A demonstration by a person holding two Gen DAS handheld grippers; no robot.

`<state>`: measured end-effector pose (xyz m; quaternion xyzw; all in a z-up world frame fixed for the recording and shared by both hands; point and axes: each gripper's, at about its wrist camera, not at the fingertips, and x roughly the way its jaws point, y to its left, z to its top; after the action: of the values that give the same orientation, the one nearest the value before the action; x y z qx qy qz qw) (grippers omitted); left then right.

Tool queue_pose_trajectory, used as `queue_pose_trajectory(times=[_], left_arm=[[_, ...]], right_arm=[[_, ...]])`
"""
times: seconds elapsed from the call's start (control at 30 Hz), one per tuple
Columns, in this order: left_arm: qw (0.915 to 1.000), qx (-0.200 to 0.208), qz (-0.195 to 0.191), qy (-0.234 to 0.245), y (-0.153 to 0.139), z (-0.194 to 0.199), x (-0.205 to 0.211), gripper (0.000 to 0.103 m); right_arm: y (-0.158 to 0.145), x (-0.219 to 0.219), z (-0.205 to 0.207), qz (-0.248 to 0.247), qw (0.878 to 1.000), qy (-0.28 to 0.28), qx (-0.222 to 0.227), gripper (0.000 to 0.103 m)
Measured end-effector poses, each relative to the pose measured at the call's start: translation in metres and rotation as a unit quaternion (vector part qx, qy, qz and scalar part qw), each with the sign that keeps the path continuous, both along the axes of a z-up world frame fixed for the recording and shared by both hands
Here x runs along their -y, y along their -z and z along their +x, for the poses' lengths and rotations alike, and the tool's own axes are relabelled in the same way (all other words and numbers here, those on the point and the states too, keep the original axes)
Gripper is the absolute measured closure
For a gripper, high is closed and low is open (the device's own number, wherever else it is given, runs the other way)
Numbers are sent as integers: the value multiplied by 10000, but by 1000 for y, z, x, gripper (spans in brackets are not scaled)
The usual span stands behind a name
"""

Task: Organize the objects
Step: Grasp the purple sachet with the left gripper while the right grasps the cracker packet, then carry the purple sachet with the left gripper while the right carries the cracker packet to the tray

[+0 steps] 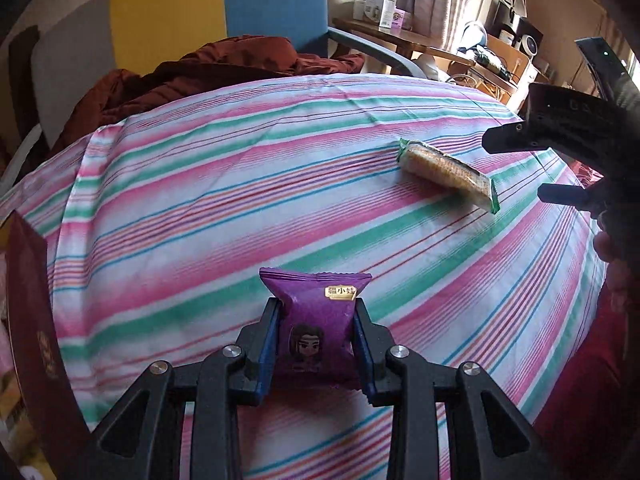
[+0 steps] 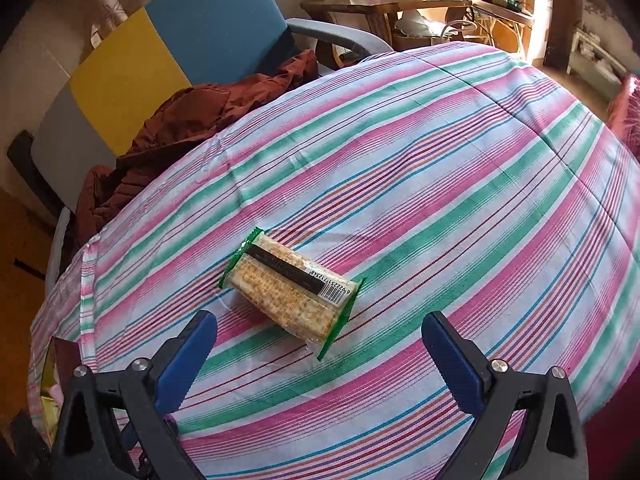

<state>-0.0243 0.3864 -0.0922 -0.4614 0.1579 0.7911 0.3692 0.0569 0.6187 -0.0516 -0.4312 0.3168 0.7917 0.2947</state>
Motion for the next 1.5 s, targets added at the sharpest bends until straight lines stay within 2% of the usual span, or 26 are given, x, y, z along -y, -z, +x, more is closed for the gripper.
queue_pose_trajectory(times=[0.07,0.2,0.3,0.4,0.5,0.57,0.6,0.67,0.7,0.83,0.97,1.03,1.13,1.5], left_arm=[[9999,99,48,-4,5,0,6,69],[9999,37,38,126,6,1,1,69],[9998,56,86,151,8,-1,-1,68],[9997,160,154,128,8,-4,0,68],[9994,247,231,116,9,-7,1,67],[9993,241,264,122,9,-7,3,67],[9993,233,272,131,9,-7,3,67],[9992,232,309,138,9,-6,5,67],[9991,218,325,140,9,-5,6,67],[9994,61,289,165,9,-1,5,67],[9994,-20,284,182,9,2,7,67],[9994,-118,261,201,10,5,8,67],[9991,-273,261,205,10,10,9,67],[9989,-375,218,153,11,14,10,67]], right_arm=[[3,5,-7,44,9998,-183,121,0],[3,13,-27,349,9957,-668,540,0],[9,13,-50,634,9868,-1175,915,0],[23,9,-70,640,9771,-1640,1194,0],[35,6,-82,633,9710,-1879,1333,2],[43,5,-87,557,9686,-1959,1424,12],[48,5,-88,477,9668,-1970,1553,24],[45,10,-83,439,9682,-2029,1397,39],[42,15,-81,423,9676,-2082,1367,57],[40,46,-70,364,9611,-2348,1405,58],[38,75,-53,146,9633,-2374,1242,58],[40,88,-45,366,9621,-2395,1255,58],[39,92,-43,511,9607,-2424,1255,58],[38,91,-53,670,9578,-2514,1223,58]])
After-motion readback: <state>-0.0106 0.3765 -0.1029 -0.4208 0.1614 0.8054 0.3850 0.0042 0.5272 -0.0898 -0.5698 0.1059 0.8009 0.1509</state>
